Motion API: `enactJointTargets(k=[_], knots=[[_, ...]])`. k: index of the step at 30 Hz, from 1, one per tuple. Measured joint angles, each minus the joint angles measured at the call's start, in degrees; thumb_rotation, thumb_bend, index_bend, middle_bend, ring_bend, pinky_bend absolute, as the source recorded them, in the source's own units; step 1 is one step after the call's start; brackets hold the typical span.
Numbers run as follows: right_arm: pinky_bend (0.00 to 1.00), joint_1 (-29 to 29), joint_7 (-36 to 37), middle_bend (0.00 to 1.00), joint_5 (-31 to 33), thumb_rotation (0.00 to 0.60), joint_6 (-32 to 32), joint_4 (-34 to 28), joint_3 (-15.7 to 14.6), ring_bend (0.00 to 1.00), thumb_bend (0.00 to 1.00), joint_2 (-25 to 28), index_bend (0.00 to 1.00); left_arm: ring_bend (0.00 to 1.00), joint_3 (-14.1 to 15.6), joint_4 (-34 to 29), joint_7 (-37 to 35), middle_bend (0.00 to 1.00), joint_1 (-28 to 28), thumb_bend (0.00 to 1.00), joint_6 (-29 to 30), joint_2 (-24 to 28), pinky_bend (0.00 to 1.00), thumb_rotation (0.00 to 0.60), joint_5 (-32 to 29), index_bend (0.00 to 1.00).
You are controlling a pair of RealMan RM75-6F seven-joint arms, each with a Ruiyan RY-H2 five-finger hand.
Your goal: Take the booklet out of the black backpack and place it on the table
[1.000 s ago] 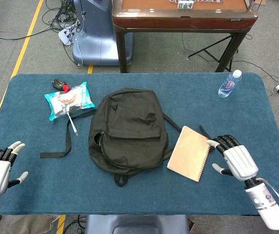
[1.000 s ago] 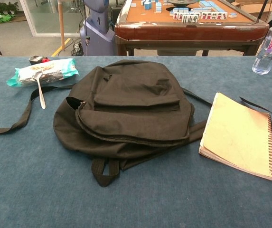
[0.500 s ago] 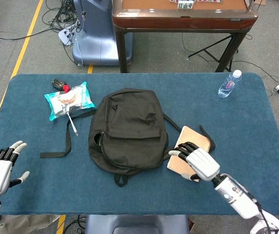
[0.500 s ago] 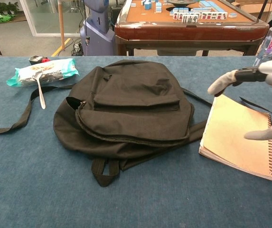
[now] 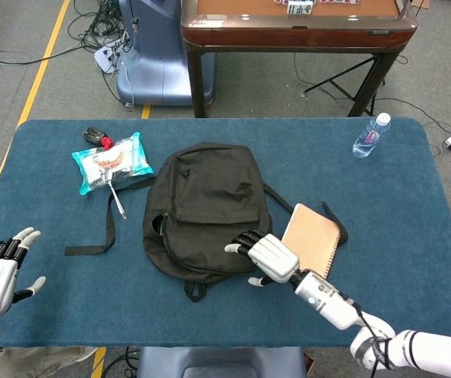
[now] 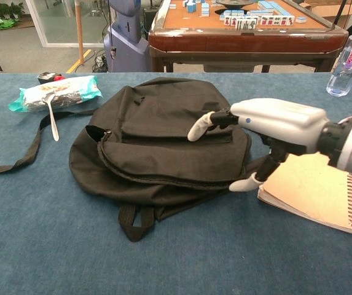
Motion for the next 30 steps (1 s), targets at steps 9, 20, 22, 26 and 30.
enactJointTargets(k=[9,20,22,26,30], knots=[[0.19,4.1,-1.4,0.09,4.0,0.600,-2.6,5.9,1.6,0.10,0.04,-8.1,0.10,0.22,0.0,0.8,-0.8,0.16,0.2,0.20,-0.1,-0.1,0.21,0.600,-0.4,0.21],[0.19,6.6,-2.6,0.08,6.8,0.600,-2.1,12.4,2.7,0.09,0.04,-13.7,0.09,0.22,0.1,1.3,-1.7,0.16,0.2,0.20,-0.3,-0.1,0.21,0.600,-0.5,0.21],[0.19,7.1,-2.6,0.08,7.6,0.600,-2.2,12.8,3.4,0.09,0.04,-13.7,0.09,0.22,0.1,1.4,-1.8,0.16,0.2,0.20,-0.4,-0.1,0.21,0.600,-0.5,0.21],[0.19,8.0,-2.2,0.08,9.4,0.600,-2.9,12.9,4.5,0.09,0.04,-13.2,0.09,0.22,0.1,1.4,-1.8,0.16,0.1,0.20,-0.5,-0.1,0.21,0.600,-0.6,0.21],[0.19,8.8,-1.9,0.09,10.9,0.600,-3.4,12.2,5.6,0.09,0.04,-11.9,0.09,0.22,0.1,1.4,-1.6,0.16,0.0,0.20,-0.6,-0.3,0.21,0.600,-0.5,0.21]])
